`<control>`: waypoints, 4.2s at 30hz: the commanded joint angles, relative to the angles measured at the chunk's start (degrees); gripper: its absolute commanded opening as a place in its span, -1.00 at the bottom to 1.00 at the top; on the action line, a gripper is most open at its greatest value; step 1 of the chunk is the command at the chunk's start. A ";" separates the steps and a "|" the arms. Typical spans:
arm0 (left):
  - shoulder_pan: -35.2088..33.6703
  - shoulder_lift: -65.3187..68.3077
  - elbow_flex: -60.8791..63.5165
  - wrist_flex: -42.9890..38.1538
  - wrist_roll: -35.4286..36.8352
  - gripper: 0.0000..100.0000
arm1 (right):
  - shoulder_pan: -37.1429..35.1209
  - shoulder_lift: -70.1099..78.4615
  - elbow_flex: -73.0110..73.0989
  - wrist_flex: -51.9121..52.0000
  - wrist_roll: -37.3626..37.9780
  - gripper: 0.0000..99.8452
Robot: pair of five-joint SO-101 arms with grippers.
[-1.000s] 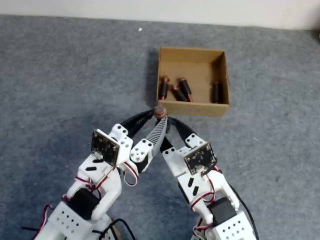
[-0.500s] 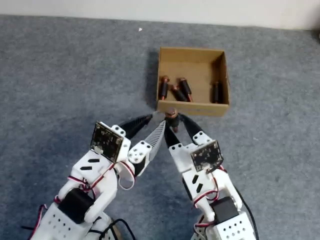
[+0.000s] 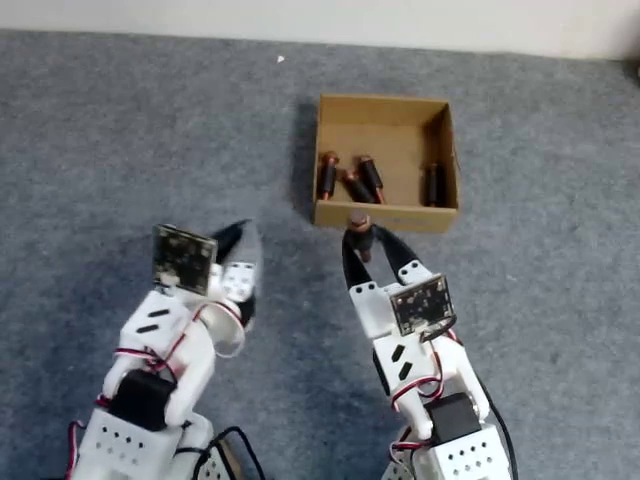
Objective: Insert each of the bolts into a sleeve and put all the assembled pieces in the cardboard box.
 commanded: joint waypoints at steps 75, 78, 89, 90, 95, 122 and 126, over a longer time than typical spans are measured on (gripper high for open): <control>-16.84 0.04 20.09 -11.69 -0.79 -0.95 | 18.15 115.74 -81.36 -3.38 -6.07 -0.83; -16.84 0.04 20.09 -11.69 -0.79 -0.95 | 18.07 116.18 -81.19 -3.38 -6.07 -0.83; -16.84 0.04 20.09 -11.69 -0.79 -0.95 | 17.71 96.22 -71.87 4.88 -6.07 -0.84; -16.84 0.04 20.09 -11.69 -0.79 -0.95 | 17.71 93.05 -69.49 5.67 -6.07 -0.84; -16.84 0.04 20.09 -11.69 -0.79 -0.95 | 17.89 77.58 -55.87 5.85 -6.07 -0.84; -17.19 -0.48 20.09 -11.69 -0.79 -0.95 | 18.15 21.41 -8.92 5.93 -6.07 -0.99; -17.19 -0.57 20.09 -12.04 -0.88 -0.99 | 18.15 14.20 -3.82 5.93 -6.07 -0.99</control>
